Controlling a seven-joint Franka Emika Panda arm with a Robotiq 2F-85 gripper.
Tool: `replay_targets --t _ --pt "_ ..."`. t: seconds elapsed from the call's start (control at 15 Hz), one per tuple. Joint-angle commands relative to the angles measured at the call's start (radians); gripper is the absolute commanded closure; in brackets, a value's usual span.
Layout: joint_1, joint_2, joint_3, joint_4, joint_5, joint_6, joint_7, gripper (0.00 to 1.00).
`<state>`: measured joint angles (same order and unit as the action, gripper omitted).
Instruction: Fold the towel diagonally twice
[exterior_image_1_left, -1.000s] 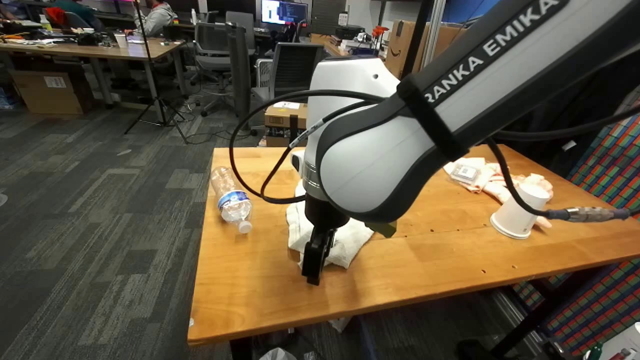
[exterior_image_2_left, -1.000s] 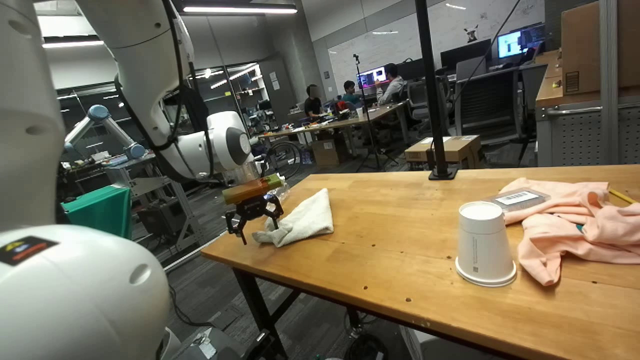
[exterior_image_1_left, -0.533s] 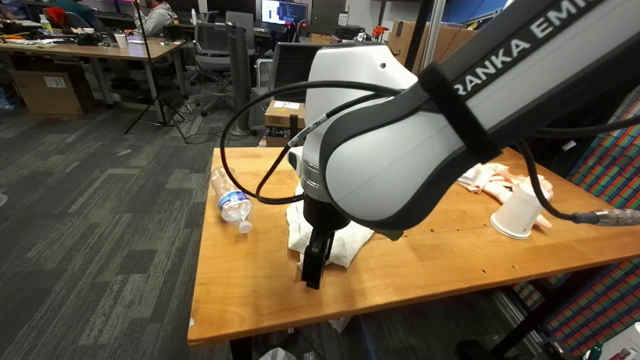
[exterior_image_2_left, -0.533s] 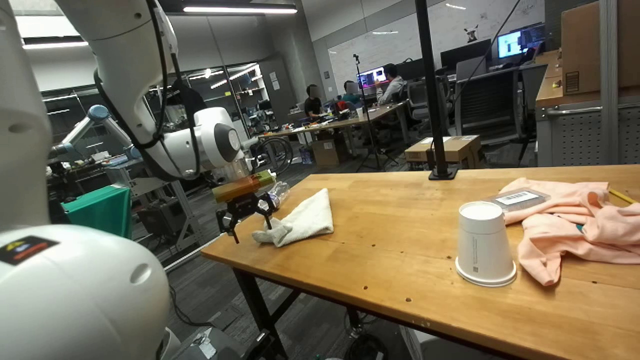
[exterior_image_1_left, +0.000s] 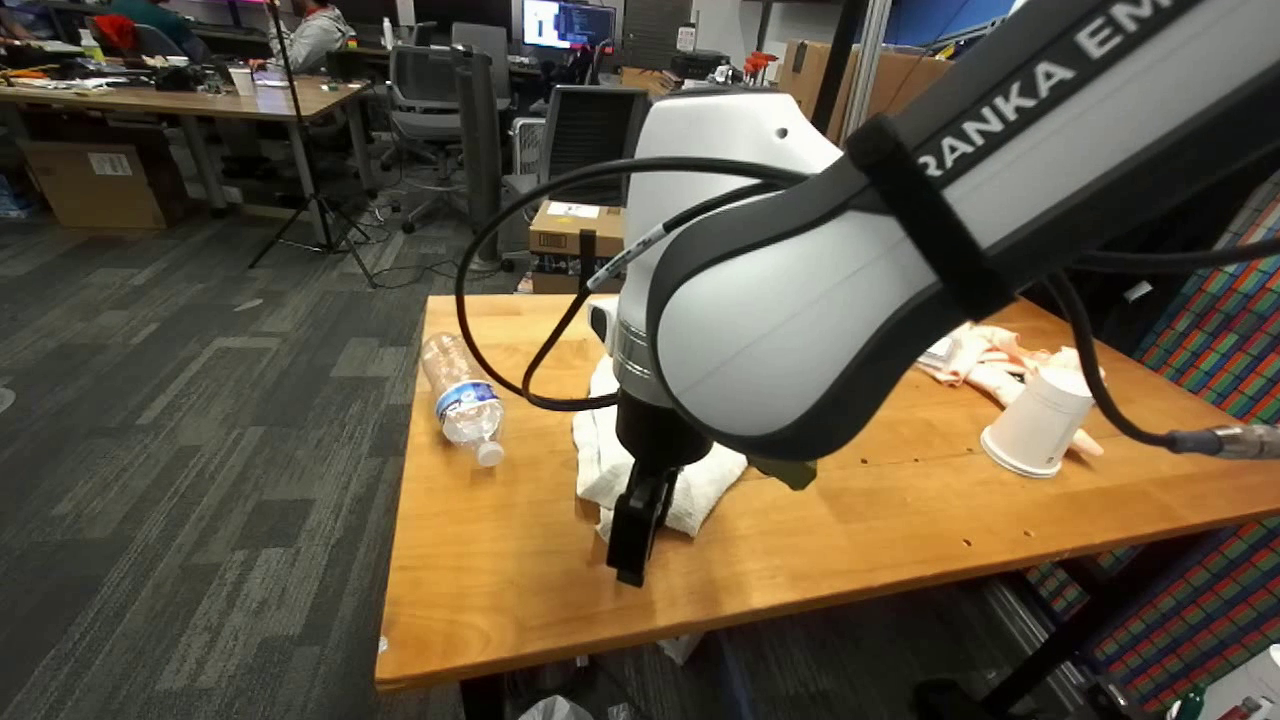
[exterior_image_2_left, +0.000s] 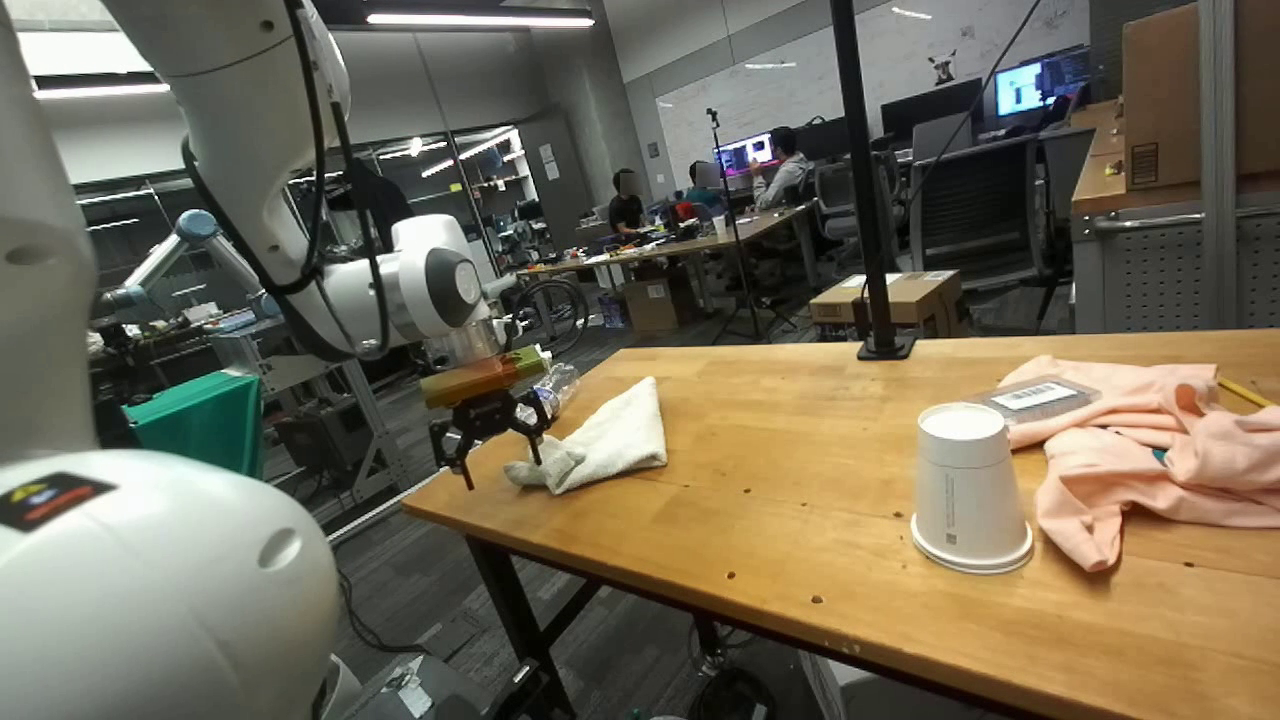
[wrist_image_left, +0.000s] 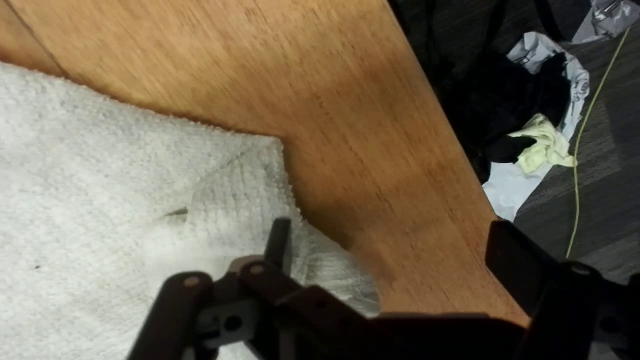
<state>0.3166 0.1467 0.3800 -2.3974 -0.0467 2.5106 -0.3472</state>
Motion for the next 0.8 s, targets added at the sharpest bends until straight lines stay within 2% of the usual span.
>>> replay_targets --t 0.0,0.2,0.4,0.73 --pt "-0.018 -0.074 0.003 -0.056 0.061 0.041 -0.023 0.00" --pt "-0.032 -0.143 -0.007 -0.121 0.116 0.092 -0.023 0.00" --pt "-0.054 -0.257 -0.045 -0.213 0.189 0.139 -0.050 0.00" --pt "-0.088 -0.424 -0.208 -0.330 0.184 0.222 -0.056 0.00"
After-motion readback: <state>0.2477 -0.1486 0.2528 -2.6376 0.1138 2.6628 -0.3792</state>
